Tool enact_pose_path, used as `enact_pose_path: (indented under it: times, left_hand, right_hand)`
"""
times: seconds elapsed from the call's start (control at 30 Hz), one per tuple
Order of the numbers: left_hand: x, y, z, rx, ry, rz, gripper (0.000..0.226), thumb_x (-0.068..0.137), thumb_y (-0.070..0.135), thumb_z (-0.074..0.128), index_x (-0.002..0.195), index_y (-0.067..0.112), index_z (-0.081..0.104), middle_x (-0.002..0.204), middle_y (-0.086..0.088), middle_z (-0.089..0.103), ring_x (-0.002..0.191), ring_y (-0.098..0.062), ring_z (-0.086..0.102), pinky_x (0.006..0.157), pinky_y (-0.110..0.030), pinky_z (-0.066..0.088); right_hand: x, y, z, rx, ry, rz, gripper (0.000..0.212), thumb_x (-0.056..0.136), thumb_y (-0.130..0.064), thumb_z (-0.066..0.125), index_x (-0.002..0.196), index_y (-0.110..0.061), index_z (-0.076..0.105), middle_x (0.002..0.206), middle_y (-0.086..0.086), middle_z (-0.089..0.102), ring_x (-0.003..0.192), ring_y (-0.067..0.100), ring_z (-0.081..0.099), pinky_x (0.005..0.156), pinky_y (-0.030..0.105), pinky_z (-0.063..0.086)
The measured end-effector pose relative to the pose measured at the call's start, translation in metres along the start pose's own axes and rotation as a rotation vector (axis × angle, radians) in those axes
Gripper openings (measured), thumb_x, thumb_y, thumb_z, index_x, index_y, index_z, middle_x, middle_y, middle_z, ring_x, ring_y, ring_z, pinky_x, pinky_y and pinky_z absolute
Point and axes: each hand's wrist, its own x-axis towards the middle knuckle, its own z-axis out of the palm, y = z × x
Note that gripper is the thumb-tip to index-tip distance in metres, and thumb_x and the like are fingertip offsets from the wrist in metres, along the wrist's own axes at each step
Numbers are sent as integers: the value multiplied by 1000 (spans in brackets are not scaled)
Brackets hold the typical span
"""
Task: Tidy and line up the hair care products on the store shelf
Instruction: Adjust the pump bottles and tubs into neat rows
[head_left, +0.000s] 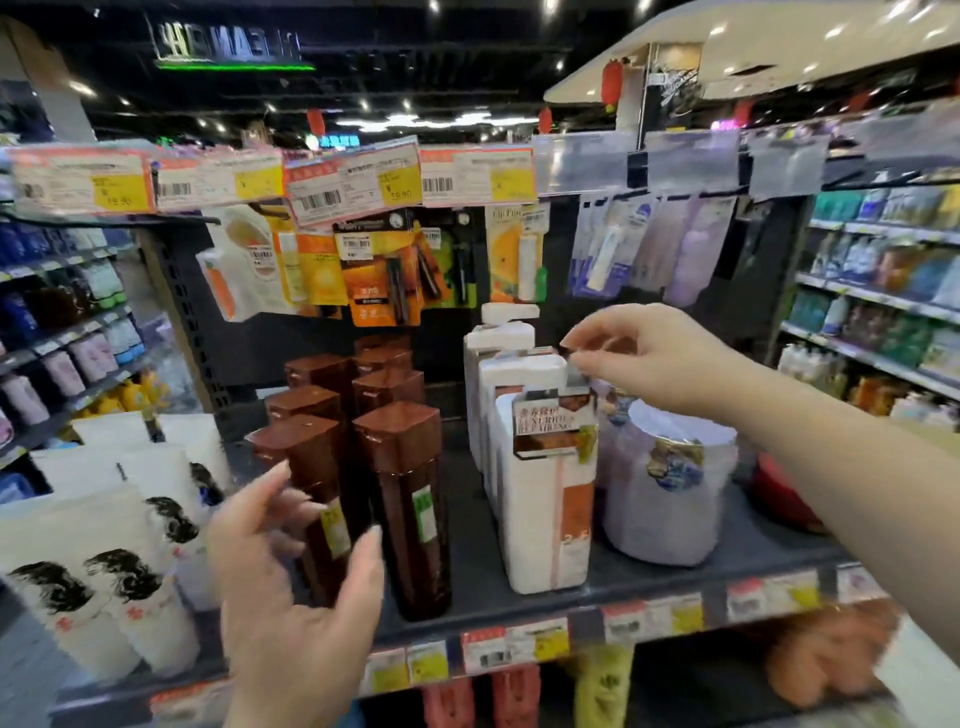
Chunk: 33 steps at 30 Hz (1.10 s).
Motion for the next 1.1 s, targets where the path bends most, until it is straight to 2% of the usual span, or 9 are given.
enact_pose_path:
  times: [0.1, 0.23, 0.3, 0.37, 0.43, 0.53, 0.63, 0.83, 1.1]
  left_hand:
    - [-22, 18, 34, -98, -253, -12, 61, 65, 34, 62, 116, 57, 38, 98, 20, 52, 88, -6, 56, 72, -15, 42]
    - [-39, 23, 83, -64, -499, -154, 81, 67, 30, 70, 118, 67, 19, 121, 42, 30, 121, 11, 35, 98, -6, 31]
    - [-39, 20, 102, -36, -498, -265, 87, 72, 31, 73, 130, 54, 12, 132, 31, 21, 132, 6, 23, 109, -17, 22]
    - [-35, 14, 116, 19, -470, -399, 94, 73, 29, 74, 142, 37, 10, 144, 14, 16, 138, -4, 16, 112, -24, 19]
    - [-31, 6, 124, 36, -485, -494, 101, 69, 31, 74, 147, 30, 10, 151, 5, 18, 140, -13, 20, 115, -35, 23]
    - [-32, -5, 129, 37, -474, -580, 105, 54, 44, 69, 146, 30, 19, 144, 3, 41, 130, -14, 42, 107, -37, 38]
    - [-36, -10, 128, 46, -514, -631, 87, 66, 36, 71, 142, 31, 29, 128, 6, 57, 111, -11, 56, 91, -27, 44]
    - [-40, -9, 126, 119, -514, -597, 72, 77, 25, 71, 138, 32, 35, 122, 9, 61, 107, -7, 57, 92, -27, 46]
    - [-41, -7, 119, 105, -545, -585, 67, 79, 21, 69, 137, 32, 36, 116, 14, 60, 98, 9, 52, 76, -11, 41]
  right_hand:
    - [-18, 19, 8, 75, 26, 31, 28, 86, -21, 63, 113, -21, 63, 94, -10, 63, 83, 6, 59, 87, 31, 49]
    - [-44, 32, 27, 292, -33, 67, 30, 84, -11, 64, 111, -26, 58, 101, -11, 59, 96, 8, 58, 86, 13, 45]
    - [-56, 39, 44, 378, -105, 89, 36, 84, -9, 65, 109, -33, 54, 105, -17, 58, 99, 4, 58, 86, 9, 46]
    - [-63, 49, 60, 374, -184, 121, 54, 83, -20, 67, 129, -31, 43, 119, -20, 53, 112, 0, 53, 98, 19, 45]
    - [-68, 54, 73, 394, -211, 122, 50, 84, -24, 65, 122, -41, 38, 112, -31, 49, 105, -11, 48, 94, 11, 42]
    - [-71, 64, 88, 461, -222, 167, 50, 87, -29, 62, 129, -39, 37, 115, -29, 48, 110, -6, 46, 93, 10, 38]
    - [-74, 75, 103, 536, -272, 208, 71, 89, -38, 58, 147, -30, 20, 139, -17, 45, 126, 2, 43, 107, 23, 36]
    - [-80, 84, 121, 585, -318, 171, 76, 94, -41, 48, 147, -42, -6, 134, -27, 35, 122, -6, 36, 99, 14, 30]
    - [-86, 83, 126, 551, -290, 160, 77, 92, -48, 46, 145, -45, -10, 146, -19, 37, 128, 0, 39, 102, 17, 32]
